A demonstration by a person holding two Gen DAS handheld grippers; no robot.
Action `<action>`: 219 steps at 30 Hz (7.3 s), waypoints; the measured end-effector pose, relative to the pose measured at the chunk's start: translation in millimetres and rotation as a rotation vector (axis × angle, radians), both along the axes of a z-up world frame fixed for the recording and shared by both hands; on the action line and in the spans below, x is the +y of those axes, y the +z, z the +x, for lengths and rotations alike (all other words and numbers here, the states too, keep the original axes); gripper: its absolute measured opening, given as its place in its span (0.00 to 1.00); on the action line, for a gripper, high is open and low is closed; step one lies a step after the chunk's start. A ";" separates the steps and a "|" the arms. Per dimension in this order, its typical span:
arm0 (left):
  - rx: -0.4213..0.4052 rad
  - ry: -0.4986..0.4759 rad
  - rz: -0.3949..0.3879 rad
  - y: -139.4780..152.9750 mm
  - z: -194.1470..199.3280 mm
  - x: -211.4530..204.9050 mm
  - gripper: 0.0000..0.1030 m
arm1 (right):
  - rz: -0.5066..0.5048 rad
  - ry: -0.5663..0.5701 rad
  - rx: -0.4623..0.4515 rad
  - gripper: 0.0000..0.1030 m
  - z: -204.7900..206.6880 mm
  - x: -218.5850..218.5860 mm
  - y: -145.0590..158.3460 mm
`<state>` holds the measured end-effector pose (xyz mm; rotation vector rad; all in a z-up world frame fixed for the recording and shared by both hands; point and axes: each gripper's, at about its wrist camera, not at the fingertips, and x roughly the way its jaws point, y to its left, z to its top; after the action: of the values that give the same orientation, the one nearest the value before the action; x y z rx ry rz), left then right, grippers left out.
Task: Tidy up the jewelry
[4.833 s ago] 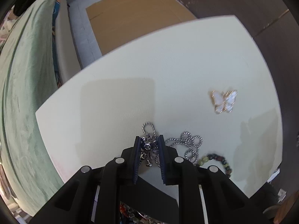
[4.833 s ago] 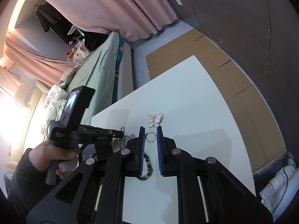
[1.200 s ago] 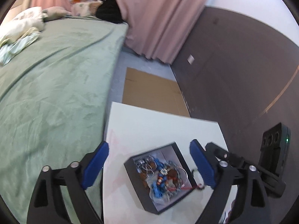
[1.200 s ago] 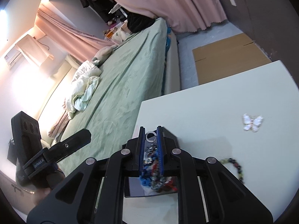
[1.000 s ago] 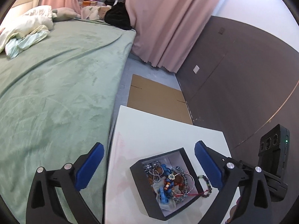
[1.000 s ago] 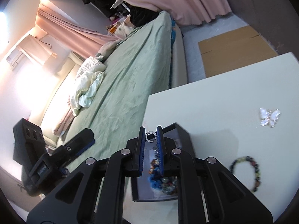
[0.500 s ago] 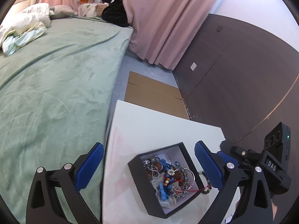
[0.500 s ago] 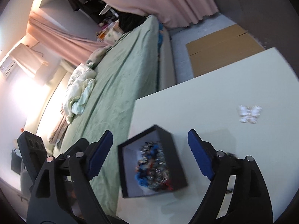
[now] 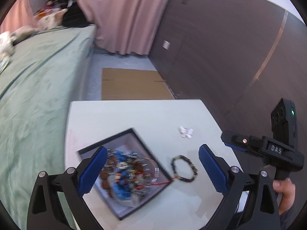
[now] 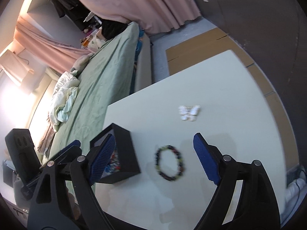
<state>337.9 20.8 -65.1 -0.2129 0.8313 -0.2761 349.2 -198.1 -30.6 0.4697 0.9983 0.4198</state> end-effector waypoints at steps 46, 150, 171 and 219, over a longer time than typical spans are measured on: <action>0.276 -0.137 0.135 -77.0 60.8 -124.4 0.07 | -0.088 -0.186 0.095 0.59 2.3 -68.0 -20.9; 0.029 0.307 -0.177 0.7 -7.7 89.0 0.92 | -0.184 0.061 -0.117 0.38 34.6 103.2 -6.2; -0.014 0.378 -0.126 11.3 -20.8 111.9 0.92 | 0.029 0.238 -0.128 0.70 15.8 136.5 10.3; -0.203 0.148 0.085 141.6 -260.2 14.9 0.92 | -0.151 0.150 -0.251 0.95 -228.4 36.7 140.4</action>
<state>77.7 35.8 76.5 -0.1630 0.6212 -0.1206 120.8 -161.5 109.8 0.2002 0.8172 0.5195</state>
